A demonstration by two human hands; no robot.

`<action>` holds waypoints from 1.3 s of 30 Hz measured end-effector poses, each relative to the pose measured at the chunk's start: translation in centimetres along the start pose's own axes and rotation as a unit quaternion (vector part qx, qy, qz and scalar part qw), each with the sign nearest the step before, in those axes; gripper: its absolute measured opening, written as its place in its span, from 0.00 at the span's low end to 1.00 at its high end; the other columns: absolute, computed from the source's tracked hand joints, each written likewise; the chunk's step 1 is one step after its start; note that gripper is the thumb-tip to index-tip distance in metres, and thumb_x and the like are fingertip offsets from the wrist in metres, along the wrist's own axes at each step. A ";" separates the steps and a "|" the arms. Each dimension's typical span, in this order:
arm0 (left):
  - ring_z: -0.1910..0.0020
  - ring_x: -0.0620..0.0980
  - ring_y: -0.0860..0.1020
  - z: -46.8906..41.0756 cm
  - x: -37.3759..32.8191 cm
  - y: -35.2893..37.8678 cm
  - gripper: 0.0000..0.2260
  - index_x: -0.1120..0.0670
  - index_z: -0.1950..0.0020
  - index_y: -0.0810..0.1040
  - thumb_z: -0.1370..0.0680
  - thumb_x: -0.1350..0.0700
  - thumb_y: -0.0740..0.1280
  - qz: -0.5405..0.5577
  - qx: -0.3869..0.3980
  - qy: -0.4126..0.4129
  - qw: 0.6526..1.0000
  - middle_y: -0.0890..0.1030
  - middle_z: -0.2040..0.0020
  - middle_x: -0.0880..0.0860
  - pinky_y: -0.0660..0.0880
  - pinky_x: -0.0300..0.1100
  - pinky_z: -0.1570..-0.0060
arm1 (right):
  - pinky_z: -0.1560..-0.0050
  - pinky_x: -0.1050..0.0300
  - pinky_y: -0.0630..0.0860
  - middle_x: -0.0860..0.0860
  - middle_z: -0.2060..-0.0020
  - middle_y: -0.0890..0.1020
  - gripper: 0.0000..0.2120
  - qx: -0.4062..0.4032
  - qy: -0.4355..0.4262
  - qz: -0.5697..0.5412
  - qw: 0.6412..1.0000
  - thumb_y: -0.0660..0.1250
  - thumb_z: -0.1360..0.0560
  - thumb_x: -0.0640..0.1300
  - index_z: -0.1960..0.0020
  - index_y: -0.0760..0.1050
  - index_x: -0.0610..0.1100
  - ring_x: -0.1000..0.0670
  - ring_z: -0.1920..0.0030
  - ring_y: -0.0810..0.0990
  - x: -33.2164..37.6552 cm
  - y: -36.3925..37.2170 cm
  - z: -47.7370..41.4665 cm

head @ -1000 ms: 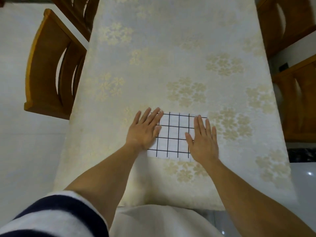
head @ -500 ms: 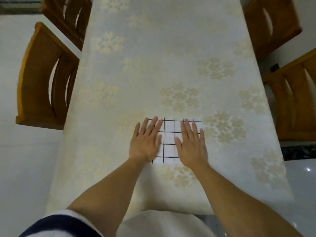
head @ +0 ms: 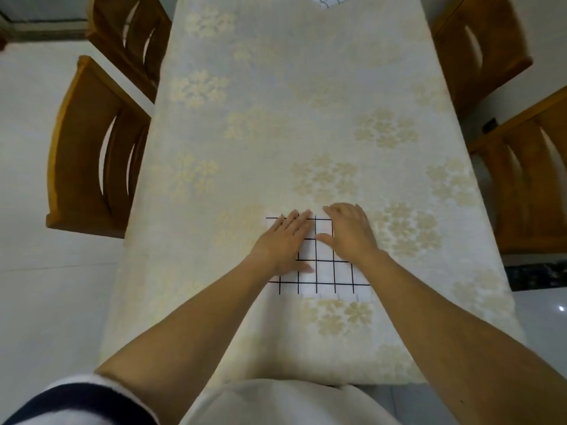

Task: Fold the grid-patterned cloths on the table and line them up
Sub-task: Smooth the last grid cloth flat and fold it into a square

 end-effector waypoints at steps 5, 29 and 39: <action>0.20 0.57 0.33 -0.7 0.3 1.8 0.66 0.48 0.18 0.33 0.38 0.27 0.75 0.002 0.060 -0.045 0.997 0.30 0.19 0.50 0.38 0.58 0.21 | 0.38 0.45 0.66 0.48 0.48 0.79 0.27 0.137 0.107 0.098 0.980 0.70 0.30 0.68 0.45 0.74 0.46 0.42 0.41 0.74 -2.7 -1.8 -3.2; 0.21 0.63 0.31 0.2 -0.7 0.3 0.70 0.53 0.19 0.31 0.40 0.28 0.77 0.000 0.046 -0.120 0.992 0.31 0.19 0.57 0.36 0.66 0.24 | 0.53 0.45 0.80 0.45 0.52 0.84 0.15 -0.055 0.124 -0.178 0.975 0.59 0.18 0.48 0.37 0.75 0.44 0.42 0.51 0.81 4.0 -2.0 7.0; 0.19 0.57 0.55 5.2 9.6 -1.3 0.26 0.56 0.18 0.57 0.15 0.58 0.60 0.240 -0.139 -0.167 0.946 0.52 0.17 0.56 0.55 0.48 0.22 | 0.30 0.58 0.61 0.47 0.23 0.60 0.34 0.103 0.037 -0.255 0.961 0.57 0.18 0.59 0.19 0.52 0.45 0.47 0.25 0.62 11.6 2.5 5.0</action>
Point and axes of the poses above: each hand's wrist, its own z-axis away from the middle knuckle, its own y-axis out of the palm, x = y × z, the point moved 7 cm from there along -z, towards the middle knuckle
